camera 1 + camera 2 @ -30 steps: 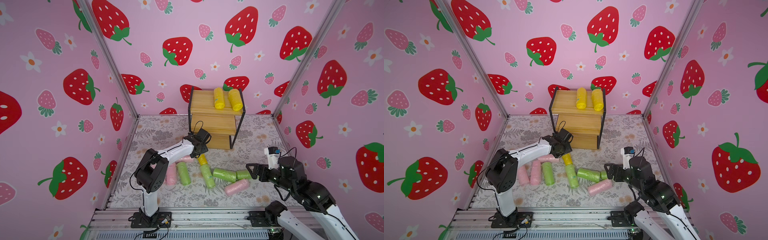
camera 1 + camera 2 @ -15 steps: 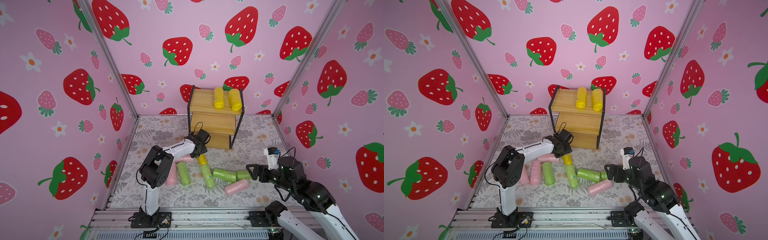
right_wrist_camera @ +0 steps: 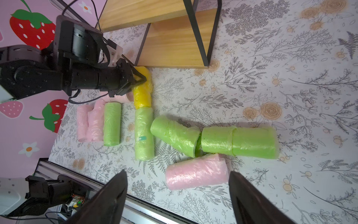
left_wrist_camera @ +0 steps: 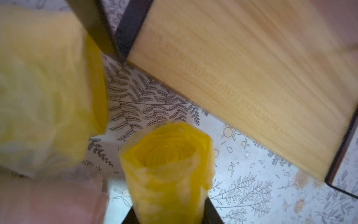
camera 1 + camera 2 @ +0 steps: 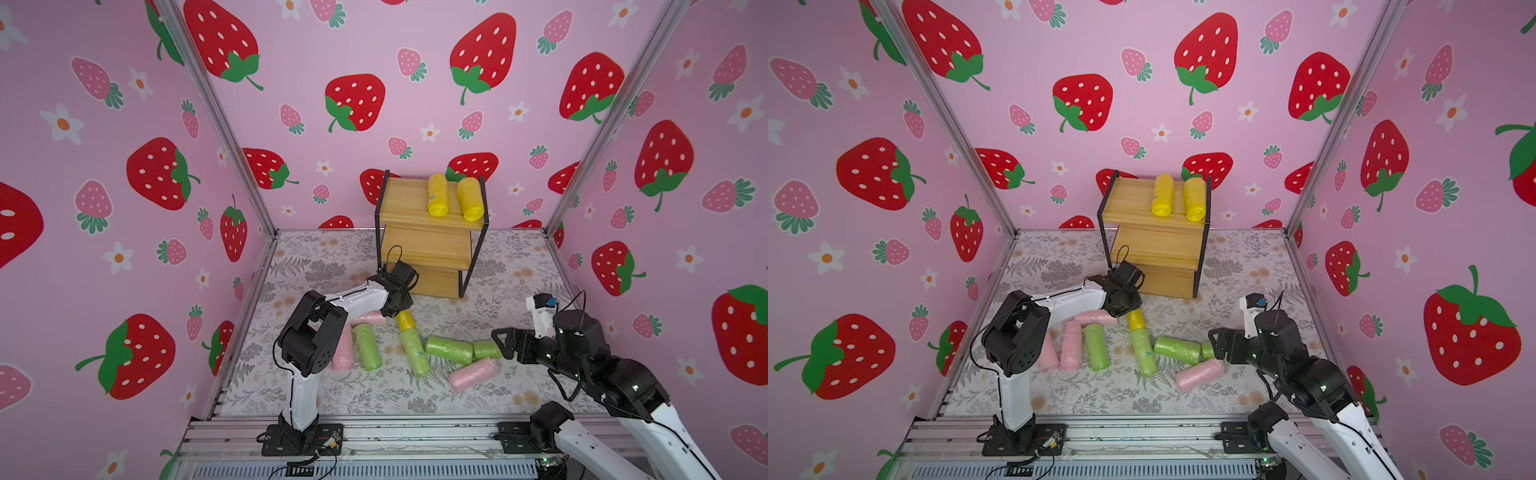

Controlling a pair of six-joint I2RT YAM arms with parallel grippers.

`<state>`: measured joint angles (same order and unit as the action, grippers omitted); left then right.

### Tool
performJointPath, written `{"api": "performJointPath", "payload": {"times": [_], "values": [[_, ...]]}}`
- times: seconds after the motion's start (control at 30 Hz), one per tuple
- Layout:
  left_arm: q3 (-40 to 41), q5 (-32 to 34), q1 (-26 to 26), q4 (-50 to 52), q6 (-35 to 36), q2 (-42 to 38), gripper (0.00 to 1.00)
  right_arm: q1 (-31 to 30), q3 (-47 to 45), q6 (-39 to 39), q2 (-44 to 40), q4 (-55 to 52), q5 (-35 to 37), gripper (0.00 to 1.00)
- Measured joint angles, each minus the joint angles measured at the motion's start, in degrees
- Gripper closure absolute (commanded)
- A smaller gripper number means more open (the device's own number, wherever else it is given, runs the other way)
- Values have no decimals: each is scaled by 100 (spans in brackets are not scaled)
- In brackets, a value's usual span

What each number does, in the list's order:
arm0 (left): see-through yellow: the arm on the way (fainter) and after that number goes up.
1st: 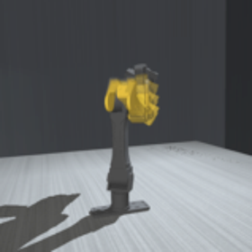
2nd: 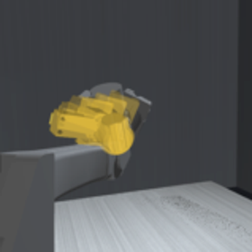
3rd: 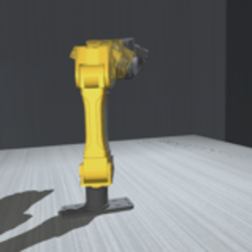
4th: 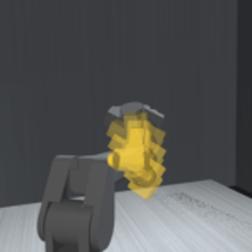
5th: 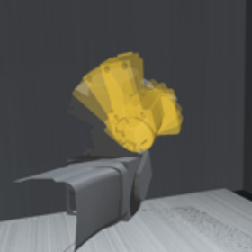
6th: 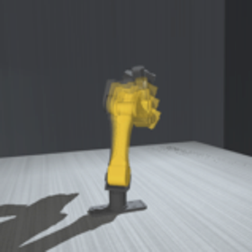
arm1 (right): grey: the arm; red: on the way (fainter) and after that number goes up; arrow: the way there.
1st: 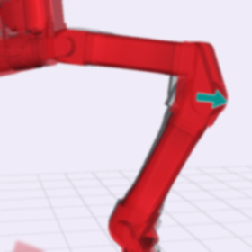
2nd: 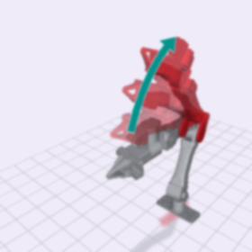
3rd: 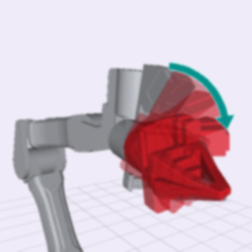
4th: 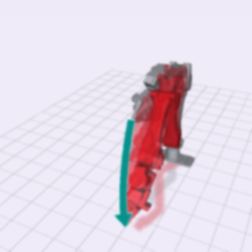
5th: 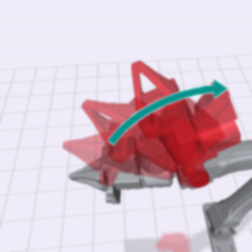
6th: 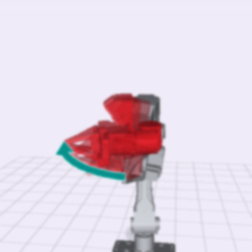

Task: Sort the rolls of trash bags by color and place them on the shelf
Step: Pick up the roll of trash bags from the center of the board.

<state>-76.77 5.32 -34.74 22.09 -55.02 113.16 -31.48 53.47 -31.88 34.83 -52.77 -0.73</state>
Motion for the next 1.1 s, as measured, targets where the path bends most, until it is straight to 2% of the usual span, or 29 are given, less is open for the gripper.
{"api": "performJointPath", "payload": {"times": [0.07, 0.1, 0.33, 0.53, 0.67, 0.77, 0.83, 0.93, 1.1], "values": [[129, -70, 11, -162, -52, -63, 98, 0, 68, -22, 4, -33, 37, 12], [232, -125, 22, -262, -87, -118, 100, 0, 81, -28, 0, -35, 57, 12], [1515, -433, -11, -702, -487, -1128, 100, 0, 184, -92, -4, -44, 114, 6], [1989, -599, -70, -728, -614, -2367, 100, 0, 876, -125, 330, -278, -48, 3], [2262, -640, -90, -957, -702, -3379, 100, 0, 955, -501, 531, -229, -647, 1], [2710, -656, -157, -1366, -879, -4203, 100, -74, 627, -1095, 529, 210, -1353, 0], [3071, -643, -254, -1626, -1095, -4743, 100, -299, 321, -1539, 507, 713, -1589, 0], [3626, -549, -463, -1976, -1480, -5469, 100, -1078, 20, -2094, 625, 1449, -1582, 0], [4299, -105, -931, -2144, -2079, -6568, 100, -2645, 531, -2275, 1829, 2280, -1082, 1]]}}
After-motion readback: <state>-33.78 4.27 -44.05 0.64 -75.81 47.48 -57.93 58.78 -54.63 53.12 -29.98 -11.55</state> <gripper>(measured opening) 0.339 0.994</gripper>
